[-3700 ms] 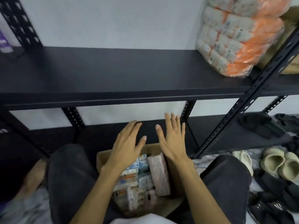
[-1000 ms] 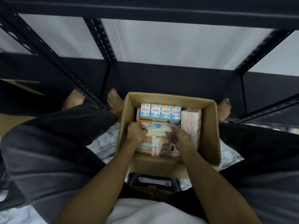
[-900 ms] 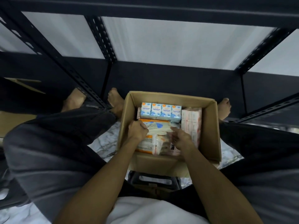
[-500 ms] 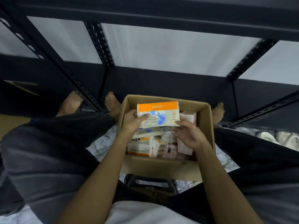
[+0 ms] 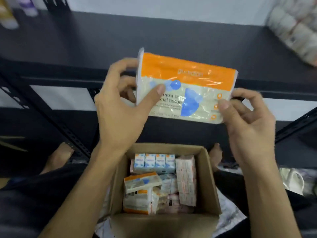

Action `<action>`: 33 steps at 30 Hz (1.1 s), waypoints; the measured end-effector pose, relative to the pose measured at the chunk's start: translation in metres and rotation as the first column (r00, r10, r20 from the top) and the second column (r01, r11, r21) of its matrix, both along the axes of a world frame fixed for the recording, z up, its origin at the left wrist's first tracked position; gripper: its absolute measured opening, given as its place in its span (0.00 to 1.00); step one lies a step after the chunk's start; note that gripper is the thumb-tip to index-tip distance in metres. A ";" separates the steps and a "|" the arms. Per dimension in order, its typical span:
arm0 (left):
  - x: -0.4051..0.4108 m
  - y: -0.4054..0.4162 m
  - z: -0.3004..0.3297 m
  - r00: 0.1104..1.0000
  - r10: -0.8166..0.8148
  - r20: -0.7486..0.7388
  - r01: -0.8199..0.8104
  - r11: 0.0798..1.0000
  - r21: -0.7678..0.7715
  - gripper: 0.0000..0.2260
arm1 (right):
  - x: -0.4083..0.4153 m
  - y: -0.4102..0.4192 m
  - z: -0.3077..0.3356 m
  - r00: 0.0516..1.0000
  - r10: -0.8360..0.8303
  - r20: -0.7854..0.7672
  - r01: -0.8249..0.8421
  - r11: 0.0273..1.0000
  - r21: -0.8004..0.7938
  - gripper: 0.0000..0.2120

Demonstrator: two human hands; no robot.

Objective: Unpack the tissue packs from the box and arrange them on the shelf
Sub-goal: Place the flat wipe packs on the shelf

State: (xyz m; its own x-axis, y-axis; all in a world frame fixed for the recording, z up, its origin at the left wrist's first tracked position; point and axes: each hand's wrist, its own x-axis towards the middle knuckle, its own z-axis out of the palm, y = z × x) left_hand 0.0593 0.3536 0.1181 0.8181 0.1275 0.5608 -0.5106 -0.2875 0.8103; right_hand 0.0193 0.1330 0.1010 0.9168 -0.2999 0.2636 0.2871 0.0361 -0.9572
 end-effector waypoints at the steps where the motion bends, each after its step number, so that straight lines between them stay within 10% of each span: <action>1: 0.008 -0.003 0.013 0.998 0.021 0.058 -0.021 1.000 0.000 0.20 | 0.009 -0.001 0.016 0.997 -0.036 0.072 0.040 0.998 -0.050 0.08; 6: 0.072 -0.014 0.051 0.991 0.133 0.000 -0.132 0.981 0.139 0.22 | 0.077 -0.004 0.066 0.955 -0.184 0.232 0.252 0.918 -0.306 0.05; 11: 0.134 -0.011 0.036 0.961 0.172 -0.218 -0.068 0.907 0.415 0.21 | 0.134 -0.012 0.054 0.974 -0.223 0.041 0.202 0.772 -0.603 0.07; 15: 0.144 -0.011 0.021 0.935 0.315 -0.161 -0.086 0.644 0.761 0.27 | 0.143 -0.021 0.038 0.973 -0.232 -0.009 0.177 0.770 -0.613 0.08; 29: 0.145 -0.011 0.035 0.913 0.260 -0.315 0.053 0.690 0.722 0.33 | 0.145 -0.020 0.059 0.956 -0.250 -0.152 0.076 0.715 -0.695 0.10; 33: 0.150 -0.022 0.052 0.978 0.143 -0.150 0.020 0.655 0.755 0.24 | 0.153 0.003 0.073 0.968 -0.231 0.097 0.204 0.506 -0.838 0.12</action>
State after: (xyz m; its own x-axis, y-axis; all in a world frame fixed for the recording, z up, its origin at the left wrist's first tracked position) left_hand 0.2090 0.3316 0.1697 0.9187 -0.2149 0.3313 -0.3377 -0.8625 0.3769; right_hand 0.1723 0.1360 0.1742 0.8644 -0.1441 0.4817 0.1472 -0.8435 -0.5165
